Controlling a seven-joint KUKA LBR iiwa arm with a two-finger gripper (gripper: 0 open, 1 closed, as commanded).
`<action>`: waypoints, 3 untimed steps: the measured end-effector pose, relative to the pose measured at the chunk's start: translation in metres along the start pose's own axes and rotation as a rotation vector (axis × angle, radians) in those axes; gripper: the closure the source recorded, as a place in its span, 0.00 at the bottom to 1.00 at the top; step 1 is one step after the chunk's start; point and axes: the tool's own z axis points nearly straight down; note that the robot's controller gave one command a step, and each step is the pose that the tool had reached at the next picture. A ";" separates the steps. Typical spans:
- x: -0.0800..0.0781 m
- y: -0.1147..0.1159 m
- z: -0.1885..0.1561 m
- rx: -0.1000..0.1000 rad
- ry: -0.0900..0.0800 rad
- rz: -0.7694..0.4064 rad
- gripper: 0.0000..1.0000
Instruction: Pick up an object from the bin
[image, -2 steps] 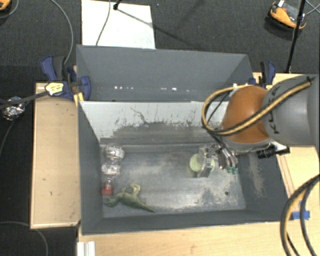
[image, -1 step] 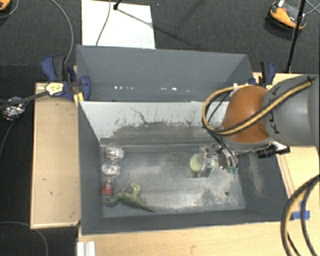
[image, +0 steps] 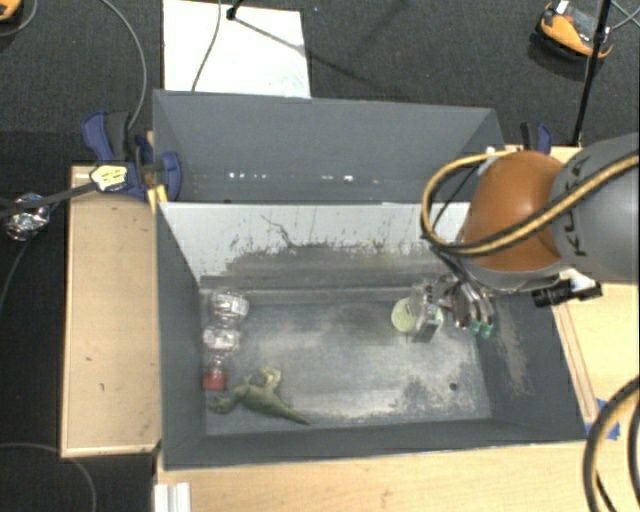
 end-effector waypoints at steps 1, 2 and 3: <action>-0.007 -0.013 0.028 -0.001 -0.005 -0.011 1.00; -0.003 -0.030 0.044 -0.003 -0.007 -0.074 1.00; -0.003 -0.039 0.047 -0.005 -0.013 -0.077 1.00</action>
Offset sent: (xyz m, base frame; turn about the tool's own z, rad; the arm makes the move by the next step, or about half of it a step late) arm -0.0051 -0.0340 -0.0486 -0.0756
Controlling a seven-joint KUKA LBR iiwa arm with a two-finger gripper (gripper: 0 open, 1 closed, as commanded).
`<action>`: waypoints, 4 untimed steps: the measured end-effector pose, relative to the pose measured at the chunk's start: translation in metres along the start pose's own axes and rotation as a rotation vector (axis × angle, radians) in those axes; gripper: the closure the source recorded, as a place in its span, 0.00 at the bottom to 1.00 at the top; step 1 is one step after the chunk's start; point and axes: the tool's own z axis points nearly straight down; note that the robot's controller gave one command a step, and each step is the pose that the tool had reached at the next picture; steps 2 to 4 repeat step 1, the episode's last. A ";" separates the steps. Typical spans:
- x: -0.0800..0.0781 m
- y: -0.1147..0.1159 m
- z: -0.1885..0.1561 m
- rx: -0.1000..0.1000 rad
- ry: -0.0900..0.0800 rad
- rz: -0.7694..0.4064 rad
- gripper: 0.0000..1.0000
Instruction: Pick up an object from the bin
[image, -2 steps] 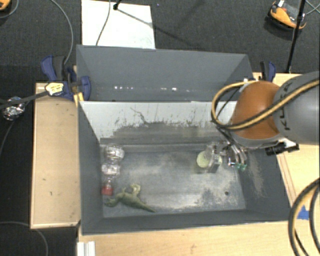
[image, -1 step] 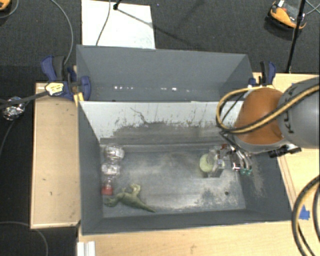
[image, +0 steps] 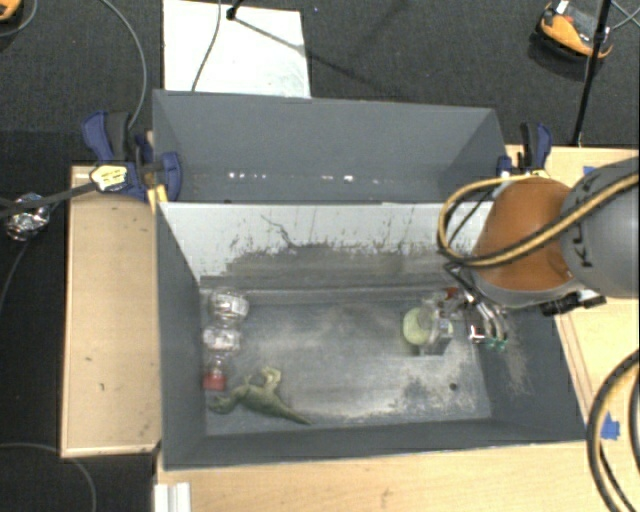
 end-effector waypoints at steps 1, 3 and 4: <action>0.000 0.001 -0.027 0.001 0.009 -0.003 1.00; 0.000 0.001 -0.027 0.001 0.009 -0.003 1.00; 0.000 0.001 -0.027 0.001 0.009 -0.003 1.00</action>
Offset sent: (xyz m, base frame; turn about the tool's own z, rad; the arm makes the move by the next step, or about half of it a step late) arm -0.0060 -0.0071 0.0206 0.0034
